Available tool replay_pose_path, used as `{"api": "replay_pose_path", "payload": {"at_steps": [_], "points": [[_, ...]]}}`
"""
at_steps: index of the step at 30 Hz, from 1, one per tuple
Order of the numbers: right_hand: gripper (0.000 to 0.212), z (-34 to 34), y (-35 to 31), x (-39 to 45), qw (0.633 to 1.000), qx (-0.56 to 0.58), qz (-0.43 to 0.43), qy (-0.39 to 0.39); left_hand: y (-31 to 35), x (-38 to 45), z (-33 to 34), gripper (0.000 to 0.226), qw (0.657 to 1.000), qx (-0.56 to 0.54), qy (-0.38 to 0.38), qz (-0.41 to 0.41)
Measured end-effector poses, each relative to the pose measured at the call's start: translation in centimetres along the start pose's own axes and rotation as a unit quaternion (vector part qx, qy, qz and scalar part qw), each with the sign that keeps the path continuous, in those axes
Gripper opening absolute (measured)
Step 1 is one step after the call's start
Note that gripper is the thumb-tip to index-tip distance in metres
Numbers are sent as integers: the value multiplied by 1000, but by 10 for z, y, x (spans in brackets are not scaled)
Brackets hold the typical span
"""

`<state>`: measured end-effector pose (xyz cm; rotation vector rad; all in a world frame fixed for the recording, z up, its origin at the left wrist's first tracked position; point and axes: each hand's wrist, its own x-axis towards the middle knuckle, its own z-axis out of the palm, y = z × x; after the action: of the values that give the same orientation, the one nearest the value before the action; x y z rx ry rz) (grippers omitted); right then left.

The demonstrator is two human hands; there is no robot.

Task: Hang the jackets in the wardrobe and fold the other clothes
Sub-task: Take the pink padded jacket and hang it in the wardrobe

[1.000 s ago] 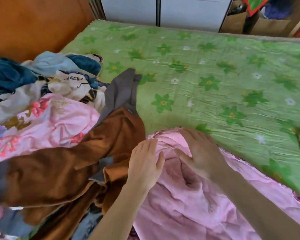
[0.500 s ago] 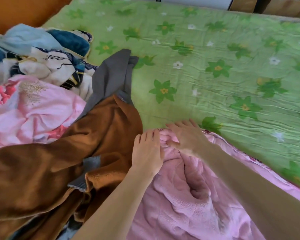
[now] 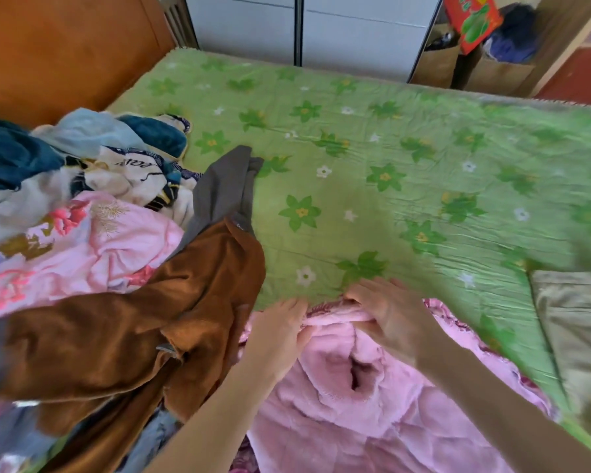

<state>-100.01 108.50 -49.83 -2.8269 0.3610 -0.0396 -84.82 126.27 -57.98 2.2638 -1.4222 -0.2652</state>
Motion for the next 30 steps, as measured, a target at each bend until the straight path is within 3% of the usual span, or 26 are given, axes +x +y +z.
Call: {"api": "replay_pose_path", "payload": {"at_steps": [8, 12, 16, 21, 26, 28, 30], "points": [[41, -150, -49, -102, 996, 2, 12, 86, 66, -77, -79, 42, 998, -68, -7, 6], [42, -217, -71, -146, 993, -19, 31, 115, 103, -105, -124, 42, 990, -118, -66, -24], [52, -268, -72, -184, 992, -59, 65, 93, 142, -117, -159, 49, 987, -147, -55, -30], [40, -311, -61, -233, 995, -65, 56, 52, 189, -126, -213, 15, 982, -172, -56, -53], [66, -326, -61, -275, 993, -87, 77, 30, 232, -132, -241, 19, 988, -147, -48, -30], [56, -333, -63, -288, 994, -56, 64, 62, 252, -133, -250, 22, 989, -141, -35, -15], [35, -341, -63, -301, 995, 1, 55, 83, 274, -137, -264, 9, 987, -156, -23, -12]]}}
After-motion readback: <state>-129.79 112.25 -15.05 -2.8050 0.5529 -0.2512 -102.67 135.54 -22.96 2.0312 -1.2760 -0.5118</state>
